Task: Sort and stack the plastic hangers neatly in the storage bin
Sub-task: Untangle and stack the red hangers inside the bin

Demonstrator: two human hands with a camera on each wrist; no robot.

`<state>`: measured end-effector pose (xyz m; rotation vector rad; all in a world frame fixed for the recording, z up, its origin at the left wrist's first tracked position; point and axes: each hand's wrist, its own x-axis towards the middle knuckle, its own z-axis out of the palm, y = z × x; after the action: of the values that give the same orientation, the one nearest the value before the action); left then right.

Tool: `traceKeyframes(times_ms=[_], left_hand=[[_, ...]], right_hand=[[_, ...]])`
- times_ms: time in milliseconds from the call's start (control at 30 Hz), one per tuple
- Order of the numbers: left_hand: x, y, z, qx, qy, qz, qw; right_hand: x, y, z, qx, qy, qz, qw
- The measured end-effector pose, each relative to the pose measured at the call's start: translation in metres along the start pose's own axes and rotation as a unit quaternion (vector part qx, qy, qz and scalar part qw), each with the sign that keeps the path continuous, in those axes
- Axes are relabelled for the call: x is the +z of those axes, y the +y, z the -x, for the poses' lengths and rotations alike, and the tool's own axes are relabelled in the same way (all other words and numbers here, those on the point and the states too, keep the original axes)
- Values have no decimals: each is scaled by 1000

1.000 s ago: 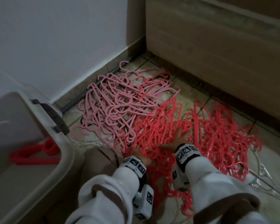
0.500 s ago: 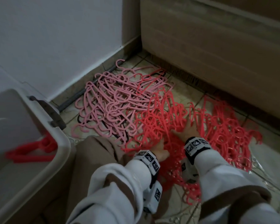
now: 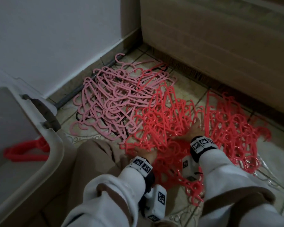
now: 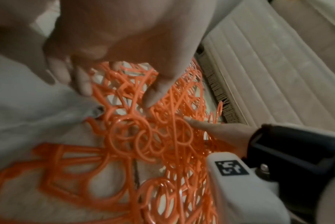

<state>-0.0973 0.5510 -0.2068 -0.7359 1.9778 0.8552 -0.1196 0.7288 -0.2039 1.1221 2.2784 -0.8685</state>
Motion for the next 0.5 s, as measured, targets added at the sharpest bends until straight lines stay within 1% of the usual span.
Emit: traceKeyframes(times_ms=[33, 100, 200, 233, 300, 333, 367, 400, 467, 500], left_hand=[[4, 0, -5, -4, 8, 6, 1000], [0, 7, 9, 0, 21, 8, 1000], [-13, 15, 23, 38, -1, -3, 999], [-13, 15, 21, 40, -16, 11, 999], [-15, 15, 16, 26, -23, 37, 999], [-17, 15, 14, 15, -30, 76, 997], [-18, 11, 9, 8, -39, 122, 992], [-18, 11, 8, -11, -65, 152, 986], [-21, 15, 10, -40, -110, 196, 974], [-19, 15, 6, -45, -138, 208, 967]], right_hand=[[-1, 3, -5, 1, -5, -6, 1000], [-7, 5, -12, -2, -15, -31, 999], [-15, 9, -24, -6, -20, -71, 997], [-17, 9, -26, -8, -26, -74, 997], [-21, 8, -27, -11, -38, -70, 997], [-21, 10, -31, -17, -40, -66, 997], [-22, 9, -30, -24, -49, -68, 996], [-21, 11, -33, -21, -61, -70, 995], [-21, 14, -38, -26, -83, -103, 991], [-22, 13, -35, -33, -84, -106, 990]])
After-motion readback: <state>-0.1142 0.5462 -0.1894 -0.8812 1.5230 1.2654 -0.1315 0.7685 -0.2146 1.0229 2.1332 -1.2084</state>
